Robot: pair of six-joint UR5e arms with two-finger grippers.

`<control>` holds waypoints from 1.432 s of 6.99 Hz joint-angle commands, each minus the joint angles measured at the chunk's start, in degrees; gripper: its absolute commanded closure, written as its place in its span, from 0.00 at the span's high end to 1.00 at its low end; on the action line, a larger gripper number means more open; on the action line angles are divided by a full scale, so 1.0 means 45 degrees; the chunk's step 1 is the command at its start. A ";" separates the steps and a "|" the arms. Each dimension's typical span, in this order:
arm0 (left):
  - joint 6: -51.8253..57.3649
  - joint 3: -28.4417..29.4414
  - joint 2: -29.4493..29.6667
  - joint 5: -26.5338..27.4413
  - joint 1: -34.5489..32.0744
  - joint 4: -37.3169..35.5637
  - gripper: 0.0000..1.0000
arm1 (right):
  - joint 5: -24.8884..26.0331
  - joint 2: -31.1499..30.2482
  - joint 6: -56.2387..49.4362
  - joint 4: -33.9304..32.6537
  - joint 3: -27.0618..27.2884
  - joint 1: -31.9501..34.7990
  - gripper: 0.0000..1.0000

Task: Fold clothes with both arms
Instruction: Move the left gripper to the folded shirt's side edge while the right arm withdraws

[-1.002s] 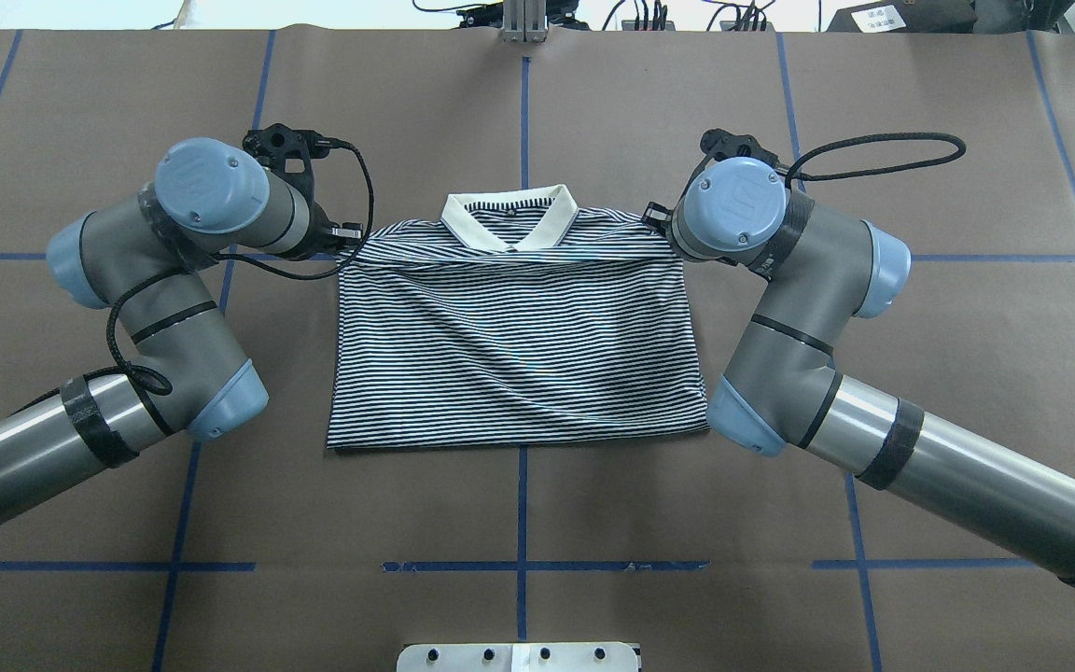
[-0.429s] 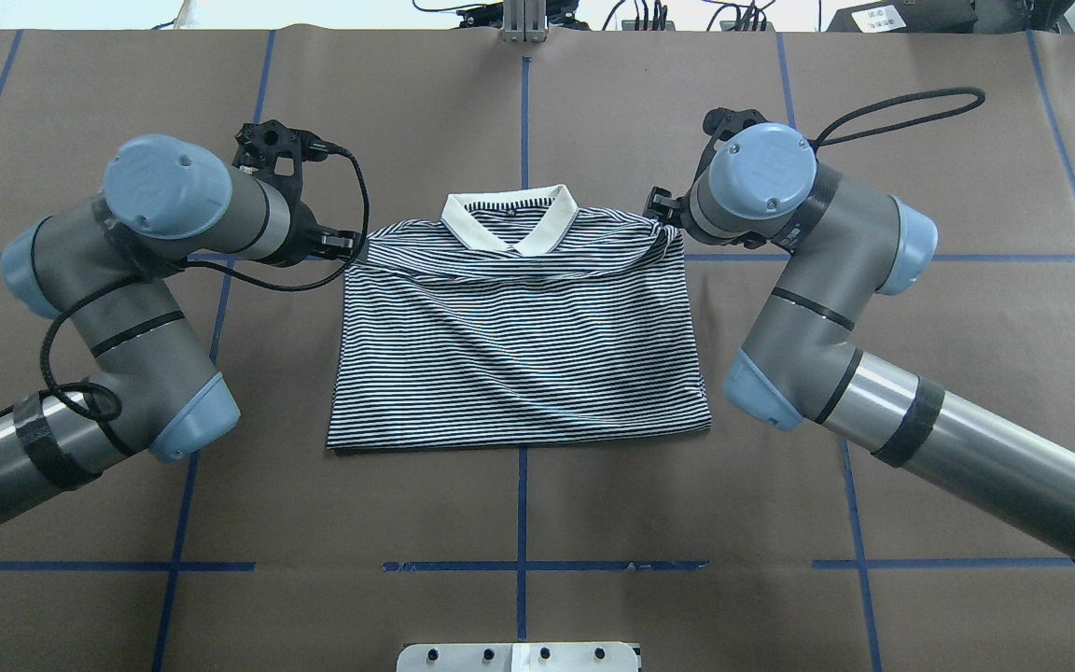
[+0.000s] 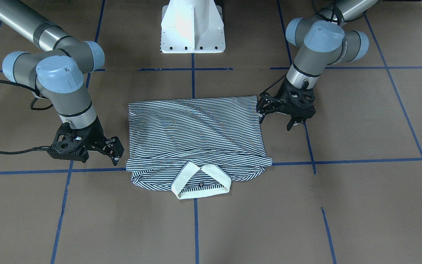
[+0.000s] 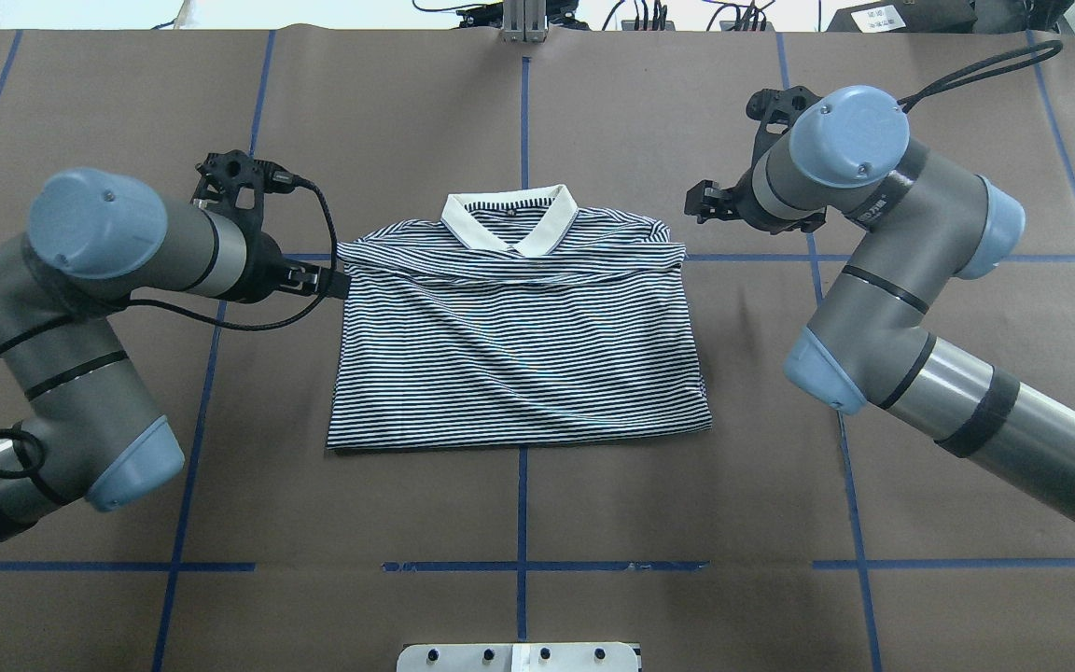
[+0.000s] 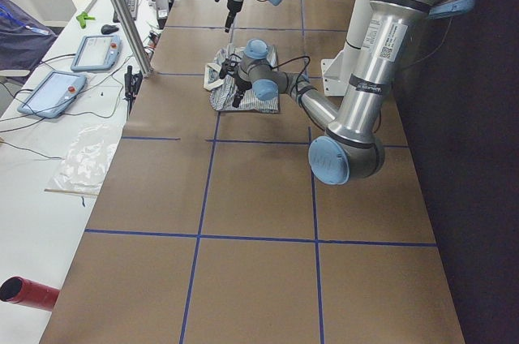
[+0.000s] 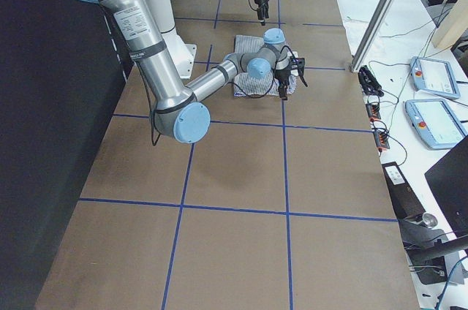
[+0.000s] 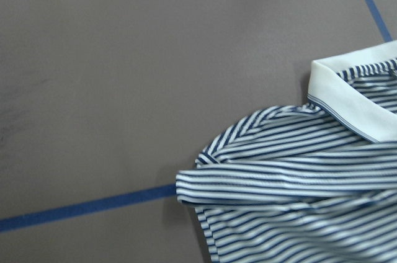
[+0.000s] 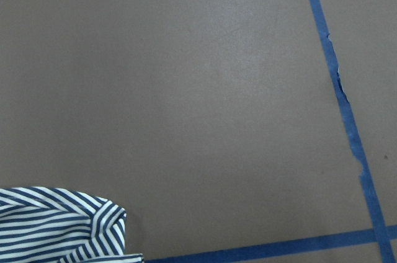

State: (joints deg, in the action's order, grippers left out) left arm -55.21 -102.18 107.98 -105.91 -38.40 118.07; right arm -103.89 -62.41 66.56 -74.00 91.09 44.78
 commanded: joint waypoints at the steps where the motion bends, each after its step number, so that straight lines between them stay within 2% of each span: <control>1: -0.1007 -0.0321 -0.0733 0.0020 0.0640 0.0850 1.00 | -0.0252 -0.0095 -0.0377 -0.0001 0.0091 0.0224 1.00; 2: -0.1941 -0.0340 -0.0753 0.0117 0.1146 0.0871 0.99 | -0.0601 -0.0115 -0.0628 -0.0001 0.0091 0.0438 1.00; 3: -0.3149 -0.0340 -0.0792 0.0176 0.1634 0.1219 0.79 | -0.0682 -0.0115 -0.0728 -0.0001 0.0091 0.0479 1.00; 4: -0.4360 -0.0340 -0.0967 0.0738 0.2296 0.1474 0.64 | -0.0702 -0.0095 -0.0729 -0.0001 0.0110 0.0498 1.00; 5: -0.4701 -0.0359 -0.0968 0.1149 0.2651 0.1477 0.60 | -0.0702 -0.0115 -0.0748 -0.0001 0.0110 0.0537 1.00; 10: -0.4782 -0.0340 -0.1319 0.1464 0.3102 0.1457 0.58 | -0.0683 -0.0154 -0.0729 -0.0001 0.0091 0.0557 1.00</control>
State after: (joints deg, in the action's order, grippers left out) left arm -76.71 -103.72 102.63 -100.17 -25.25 124.66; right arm -106.99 -63.03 63.28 -74.00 91.50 47.28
